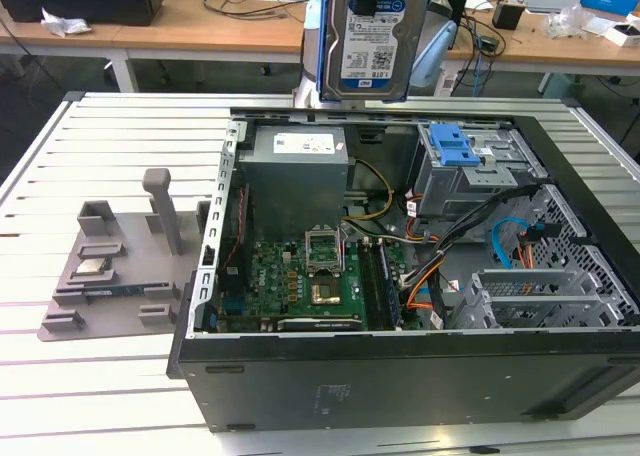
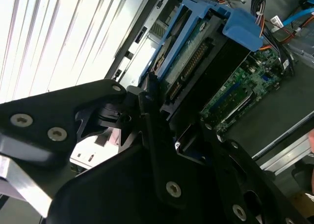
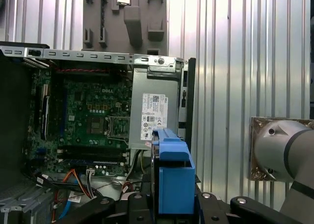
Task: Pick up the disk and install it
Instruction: 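Pick up the disk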
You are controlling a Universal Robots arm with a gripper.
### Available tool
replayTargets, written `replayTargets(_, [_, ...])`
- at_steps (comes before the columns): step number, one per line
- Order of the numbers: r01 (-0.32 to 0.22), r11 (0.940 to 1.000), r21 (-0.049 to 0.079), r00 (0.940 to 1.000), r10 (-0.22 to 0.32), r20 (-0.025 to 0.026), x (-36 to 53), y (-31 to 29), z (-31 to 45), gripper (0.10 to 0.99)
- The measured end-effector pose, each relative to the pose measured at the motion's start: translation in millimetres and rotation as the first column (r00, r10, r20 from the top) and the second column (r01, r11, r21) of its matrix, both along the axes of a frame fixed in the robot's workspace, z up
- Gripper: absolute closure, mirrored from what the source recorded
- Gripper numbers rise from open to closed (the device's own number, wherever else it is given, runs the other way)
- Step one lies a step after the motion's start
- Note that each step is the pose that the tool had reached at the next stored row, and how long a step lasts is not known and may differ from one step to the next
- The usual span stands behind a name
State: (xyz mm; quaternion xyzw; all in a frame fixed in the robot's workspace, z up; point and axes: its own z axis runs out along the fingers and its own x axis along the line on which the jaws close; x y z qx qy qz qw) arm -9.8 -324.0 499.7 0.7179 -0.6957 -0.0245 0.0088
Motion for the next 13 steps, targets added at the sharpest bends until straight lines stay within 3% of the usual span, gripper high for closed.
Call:
replayTargets(7, [0.000,1.0000,0.000,1.0000,0.000,0.0000,0.0,-9.1,-0.1,0.718])
replayTargets(13, [0.000,1.0000,0.000,1.0000,0.000,0.0000,0.0,-23.3,-0.5,0.718])
